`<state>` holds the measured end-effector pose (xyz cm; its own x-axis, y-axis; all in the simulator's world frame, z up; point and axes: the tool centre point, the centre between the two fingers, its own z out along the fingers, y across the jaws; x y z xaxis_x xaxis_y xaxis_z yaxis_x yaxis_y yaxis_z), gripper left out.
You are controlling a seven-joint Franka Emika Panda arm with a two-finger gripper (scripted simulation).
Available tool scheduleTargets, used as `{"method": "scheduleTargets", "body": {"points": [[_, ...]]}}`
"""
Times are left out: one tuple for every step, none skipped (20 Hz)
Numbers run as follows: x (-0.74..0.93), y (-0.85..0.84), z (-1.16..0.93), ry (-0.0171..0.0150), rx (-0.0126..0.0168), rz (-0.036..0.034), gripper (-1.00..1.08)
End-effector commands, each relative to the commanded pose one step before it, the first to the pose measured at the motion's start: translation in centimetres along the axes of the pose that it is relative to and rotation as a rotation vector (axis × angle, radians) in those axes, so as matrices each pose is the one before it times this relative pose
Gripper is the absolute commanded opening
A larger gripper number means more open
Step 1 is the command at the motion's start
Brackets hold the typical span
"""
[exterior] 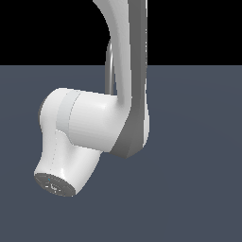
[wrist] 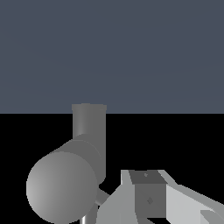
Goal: Turn on the faucet by rotating a designated handle.
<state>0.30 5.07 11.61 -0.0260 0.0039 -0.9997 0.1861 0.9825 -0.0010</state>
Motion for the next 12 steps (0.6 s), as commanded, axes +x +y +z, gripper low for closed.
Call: {"method": "scheduleTargets", "body": {"points": [[-2.142,-0.451,0.0,-0.02329,0.00477,0.00267,-1.0],[-0.384,-0.096,-0.004,-0.00085,-0.00043,0.00023,-1.0],[-0.369,-0.102,0.002,-0.0006,-0.0003,0.00017,-1.0],[-0.368,-0.101,0.003,-0.0006,-0.0003,0.00017,-1.0],[0.0,0.0,0.0,0.0,0.0,0.0,-1.0],[2.203,-0.227,-0.063,0.03513,0.00312,-0.00542,-1.0],[-0.301,-0.317,-0.002,-0.00267,-0.00025,0.00043,-1.0],[-0.3,-0.317,-0.002,-0.00267,-0.00025,0.00043,-1.0],[-0.3,-0.317,-0.002,-0.00267,-0.00025,0.00043,-1.0],[-0.302,-0.316,-0.002,-0.00272,-0.00026,0.00043,-1.0],[-0.3,-0.316,-0.001,-0.00267,-0.00026,0.00043,-1.0],[-0.3,-0.315,-0.001,-0.00267,-0.00026,0.00042,-1.0]]}}
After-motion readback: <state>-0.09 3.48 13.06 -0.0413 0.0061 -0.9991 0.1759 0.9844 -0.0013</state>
